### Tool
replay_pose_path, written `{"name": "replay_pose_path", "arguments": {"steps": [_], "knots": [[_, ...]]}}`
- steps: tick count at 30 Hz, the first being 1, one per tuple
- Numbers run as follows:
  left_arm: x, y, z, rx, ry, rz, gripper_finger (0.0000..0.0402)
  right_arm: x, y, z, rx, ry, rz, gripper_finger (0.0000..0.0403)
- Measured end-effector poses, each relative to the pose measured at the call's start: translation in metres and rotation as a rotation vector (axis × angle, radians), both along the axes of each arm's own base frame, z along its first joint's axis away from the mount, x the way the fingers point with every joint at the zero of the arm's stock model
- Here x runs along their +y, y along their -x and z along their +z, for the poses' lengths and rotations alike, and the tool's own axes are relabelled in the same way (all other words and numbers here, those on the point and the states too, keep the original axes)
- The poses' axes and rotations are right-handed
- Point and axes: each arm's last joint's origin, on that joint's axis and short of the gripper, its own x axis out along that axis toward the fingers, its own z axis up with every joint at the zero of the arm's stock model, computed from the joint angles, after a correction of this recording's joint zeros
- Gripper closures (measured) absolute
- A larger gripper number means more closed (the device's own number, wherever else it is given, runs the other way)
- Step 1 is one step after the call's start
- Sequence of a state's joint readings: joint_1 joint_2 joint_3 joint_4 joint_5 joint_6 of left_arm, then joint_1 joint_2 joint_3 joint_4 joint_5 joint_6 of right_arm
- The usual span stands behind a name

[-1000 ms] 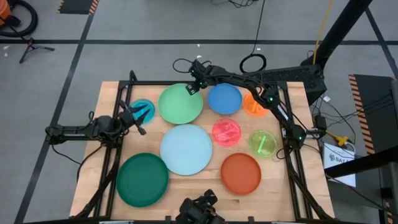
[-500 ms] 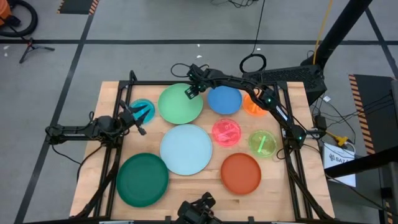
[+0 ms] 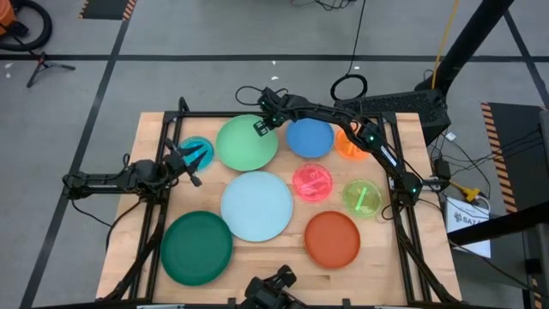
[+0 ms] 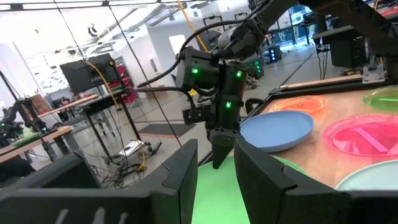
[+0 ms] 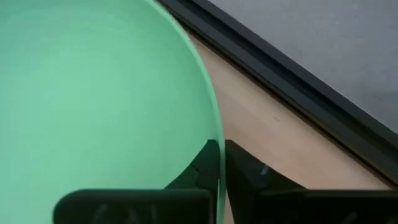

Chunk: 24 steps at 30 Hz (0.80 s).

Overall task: Stack plastic plates
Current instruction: Stack the green plate on top of the light blue plate

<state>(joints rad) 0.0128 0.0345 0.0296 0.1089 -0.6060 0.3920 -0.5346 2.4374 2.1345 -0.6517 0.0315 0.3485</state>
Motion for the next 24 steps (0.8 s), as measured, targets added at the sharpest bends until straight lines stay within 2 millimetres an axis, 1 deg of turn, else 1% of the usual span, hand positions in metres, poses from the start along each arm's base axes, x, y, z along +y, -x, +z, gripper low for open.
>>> {"name": "replay_pose_path", "arguments": {"steps": [5,9,14,18,21,24], "knots": [[0.000,0.000,0.000,-0.001,0.001,0.000,0.0289,0.000,0.000,0.000,-0.007,-0.011,-0.003,0.0389],[0.000,0.000,0.000,-0.005,0.007,-0.001,0.0289,0.000,0.000,0.007,-0.025,0.001,-0.001,0.0396],[0.000,0.000,0.000,-0.007,0.010,-0.001,0.0289,0.002,0.004,0.035,-0.064,0.040,0.007,0.0398],[0.000,0.000,-0.001,-0.009,0.023,-0.003,0.0289,0.006,0.011,0.064,-0.101,0.075,0.023,0.0398],[0.000,0.000,-0.001,-0.014,0.030,-0.003,0.0289,0.013,0.016,0.088,-0.121,0.097,0.044,0.0398],[0.000,0.000,-0.001,-0.017,0.034,-0.004,0.0289,0.027,0.021,0.108,-0.121,0.114,0.089,0.0398]]}}
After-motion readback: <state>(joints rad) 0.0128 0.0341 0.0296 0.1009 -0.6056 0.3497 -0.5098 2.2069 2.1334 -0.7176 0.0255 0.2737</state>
